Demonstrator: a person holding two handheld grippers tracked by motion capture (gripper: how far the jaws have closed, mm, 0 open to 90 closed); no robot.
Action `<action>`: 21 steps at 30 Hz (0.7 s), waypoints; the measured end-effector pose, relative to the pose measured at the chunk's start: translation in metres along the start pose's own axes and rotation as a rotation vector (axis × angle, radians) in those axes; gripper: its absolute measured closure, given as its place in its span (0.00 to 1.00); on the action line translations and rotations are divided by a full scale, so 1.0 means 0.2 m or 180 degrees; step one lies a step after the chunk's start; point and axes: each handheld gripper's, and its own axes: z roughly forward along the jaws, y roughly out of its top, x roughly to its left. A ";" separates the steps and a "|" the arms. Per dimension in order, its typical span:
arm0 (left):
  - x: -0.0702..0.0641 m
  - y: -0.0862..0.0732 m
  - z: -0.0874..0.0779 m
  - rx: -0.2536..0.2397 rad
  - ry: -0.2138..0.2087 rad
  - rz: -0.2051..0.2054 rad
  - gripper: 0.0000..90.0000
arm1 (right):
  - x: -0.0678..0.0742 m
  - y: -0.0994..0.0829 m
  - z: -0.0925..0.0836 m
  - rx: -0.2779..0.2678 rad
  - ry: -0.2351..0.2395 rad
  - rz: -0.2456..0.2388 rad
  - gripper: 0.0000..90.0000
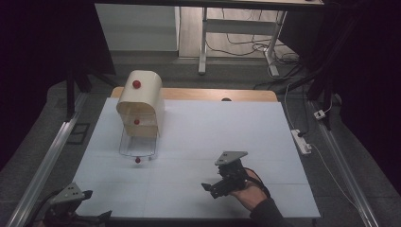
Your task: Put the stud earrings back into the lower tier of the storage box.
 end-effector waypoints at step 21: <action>0.00 0.00 0.00 0.0005 0.0010 -0.0005 0.04 | -0.02 -0.29 -0.34 -0.0001 -0.0477 0.0502 0.00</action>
